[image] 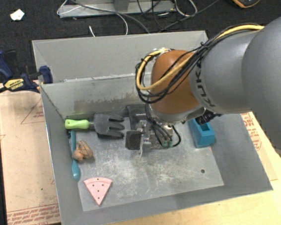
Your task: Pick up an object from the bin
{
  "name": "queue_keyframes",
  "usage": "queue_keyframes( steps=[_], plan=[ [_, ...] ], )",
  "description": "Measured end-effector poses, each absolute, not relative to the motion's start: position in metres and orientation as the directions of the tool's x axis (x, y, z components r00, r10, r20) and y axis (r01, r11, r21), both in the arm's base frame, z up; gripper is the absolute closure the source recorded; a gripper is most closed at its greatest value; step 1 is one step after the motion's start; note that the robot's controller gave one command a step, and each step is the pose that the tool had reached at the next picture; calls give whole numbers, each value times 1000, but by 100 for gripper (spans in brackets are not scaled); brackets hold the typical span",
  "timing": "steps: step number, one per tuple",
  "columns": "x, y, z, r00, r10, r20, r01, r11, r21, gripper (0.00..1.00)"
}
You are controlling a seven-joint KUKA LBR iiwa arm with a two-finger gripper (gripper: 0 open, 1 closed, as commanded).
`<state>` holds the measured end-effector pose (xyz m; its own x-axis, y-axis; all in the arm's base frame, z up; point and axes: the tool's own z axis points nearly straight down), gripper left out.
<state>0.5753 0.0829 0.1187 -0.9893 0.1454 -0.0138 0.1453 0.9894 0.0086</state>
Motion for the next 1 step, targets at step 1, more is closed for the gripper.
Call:
queue_keyframes(
  steps=[1],
  plan=[
    [569, 84, 201, -988, 155, -9, 155, 988, 7, 100]
  ],
)
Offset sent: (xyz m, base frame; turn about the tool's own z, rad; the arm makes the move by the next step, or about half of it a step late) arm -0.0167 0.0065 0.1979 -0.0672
